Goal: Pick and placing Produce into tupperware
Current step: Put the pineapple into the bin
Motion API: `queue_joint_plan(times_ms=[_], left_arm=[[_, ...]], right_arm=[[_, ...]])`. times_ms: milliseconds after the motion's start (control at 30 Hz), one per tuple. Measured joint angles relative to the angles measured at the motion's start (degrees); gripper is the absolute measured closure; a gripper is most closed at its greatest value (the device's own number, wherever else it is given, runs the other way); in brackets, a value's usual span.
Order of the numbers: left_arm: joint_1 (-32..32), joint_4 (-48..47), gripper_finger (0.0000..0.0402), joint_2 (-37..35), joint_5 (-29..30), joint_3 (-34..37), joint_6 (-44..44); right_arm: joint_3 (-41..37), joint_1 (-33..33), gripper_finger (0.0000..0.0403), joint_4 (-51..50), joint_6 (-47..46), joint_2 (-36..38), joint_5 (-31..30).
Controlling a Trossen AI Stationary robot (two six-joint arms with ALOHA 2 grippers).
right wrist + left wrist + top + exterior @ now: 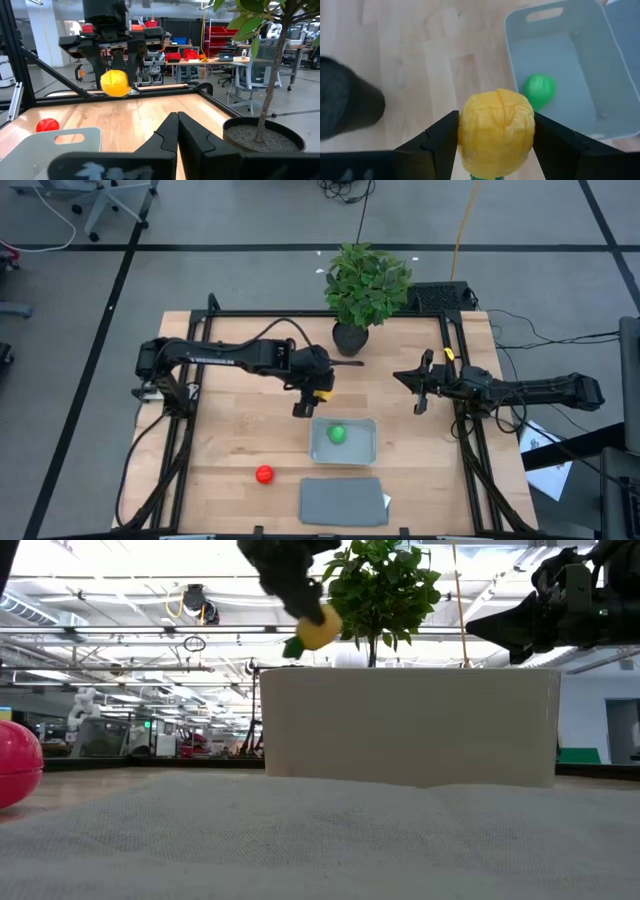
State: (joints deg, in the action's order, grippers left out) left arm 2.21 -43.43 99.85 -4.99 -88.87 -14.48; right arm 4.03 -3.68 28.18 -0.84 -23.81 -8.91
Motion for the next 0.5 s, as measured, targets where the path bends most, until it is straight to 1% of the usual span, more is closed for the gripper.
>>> queue_joint_plan(times_ms=[100,300,500], left_arm=[[-0.49,-0.34,0.0179,2.76,-1.55,-3.67,-0.39],[-1.27,0.12,0.0179,8.42,-6.98,-9.6,-1.53],[-2.53,0.89,0.0179,15.43,-9.73,-15.14,-4.0]], right_arm=[[0.0,0.02,0.0403,-0.07,0.0,0.0,0.04],[0.0,0.01,0.0403,-0.1,0.0,0.02,0.03],[0.0,0.02,0.0403,-0.12,-0.13,0.0,0.04]])
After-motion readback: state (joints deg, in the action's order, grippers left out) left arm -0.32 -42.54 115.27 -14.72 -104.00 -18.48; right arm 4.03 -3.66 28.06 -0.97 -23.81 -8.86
